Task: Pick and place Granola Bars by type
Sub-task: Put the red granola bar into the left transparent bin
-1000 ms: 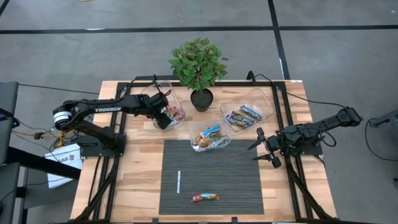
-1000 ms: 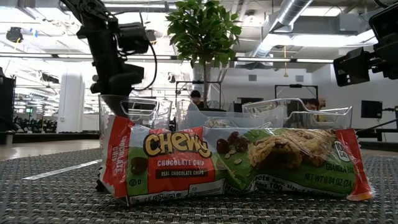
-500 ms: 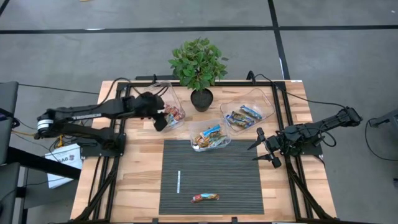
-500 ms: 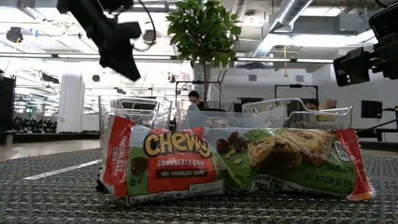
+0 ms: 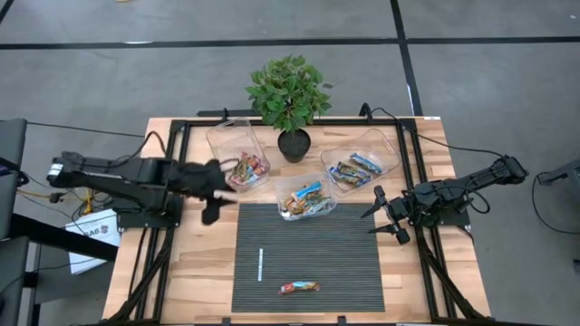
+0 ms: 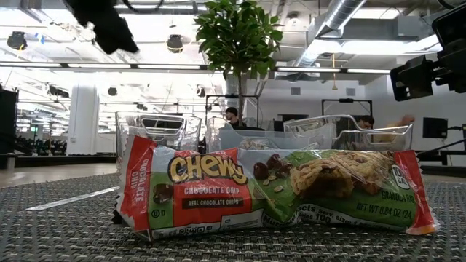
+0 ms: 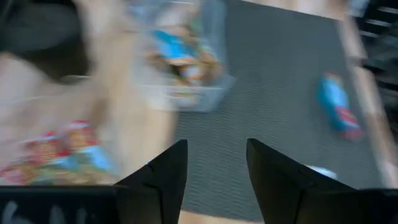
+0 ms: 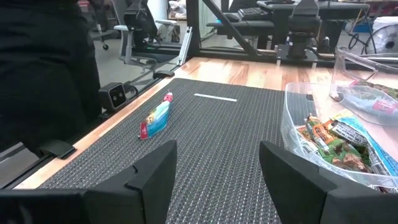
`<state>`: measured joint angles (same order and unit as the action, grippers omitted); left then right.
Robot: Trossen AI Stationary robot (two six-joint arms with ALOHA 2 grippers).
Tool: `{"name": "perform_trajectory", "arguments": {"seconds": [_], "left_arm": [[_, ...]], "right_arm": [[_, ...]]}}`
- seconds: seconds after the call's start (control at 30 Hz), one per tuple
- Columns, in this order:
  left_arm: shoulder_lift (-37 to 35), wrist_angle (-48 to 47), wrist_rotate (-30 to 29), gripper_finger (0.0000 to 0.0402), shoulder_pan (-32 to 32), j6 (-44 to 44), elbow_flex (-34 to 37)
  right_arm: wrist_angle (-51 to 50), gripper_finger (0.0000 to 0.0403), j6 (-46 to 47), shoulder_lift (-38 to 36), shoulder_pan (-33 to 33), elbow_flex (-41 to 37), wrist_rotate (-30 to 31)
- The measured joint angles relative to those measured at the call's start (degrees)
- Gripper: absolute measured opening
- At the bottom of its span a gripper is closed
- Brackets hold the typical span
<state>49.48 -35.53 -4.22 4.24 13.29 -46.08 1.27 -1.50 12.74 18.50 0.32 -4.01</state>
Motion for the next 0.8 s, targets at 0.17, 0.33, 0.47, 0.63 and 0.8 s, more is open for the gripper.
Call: {"name": "perform_trajectory", "arguments": {"seconds": [0.17, 0.33, 0.47, 0.63, 0.8], "left_arm": [[0.17, -0.98, 4.05, 0.0158, 9.93, 3.01, 0.00], [1.15, -0.47, 4.20, 0.0158, 19.64, 5.22, 1.31], [1.26, 1.64, 5.58, 0.0158, 26.64, 7.98, 4.17], [1.24, 5.55, 5.91, 0.0158, 33.08, 13.66, 7.29], [2.56, 6.78, 4.54, 0.0158, 34.51, 17.72, 7.99]], "right_arm": [[-0.01, 0.0221, 0.00, 0.01, -0.01, 0.00, -0.02], [-0.01, 0.0221, 0.00, 0.01, -0.02, -0.02, 0.00], [0.00, 0.0221, 0.00, 0.01, -0.02, 0.00, -0.02], [0.01, 0.0221, 0.00, 0.01, 0.00, 0.00, -0.02], [0.00, 0.0221, 0.00, 0.01, -0.02, 0.00, -0.01]]}}
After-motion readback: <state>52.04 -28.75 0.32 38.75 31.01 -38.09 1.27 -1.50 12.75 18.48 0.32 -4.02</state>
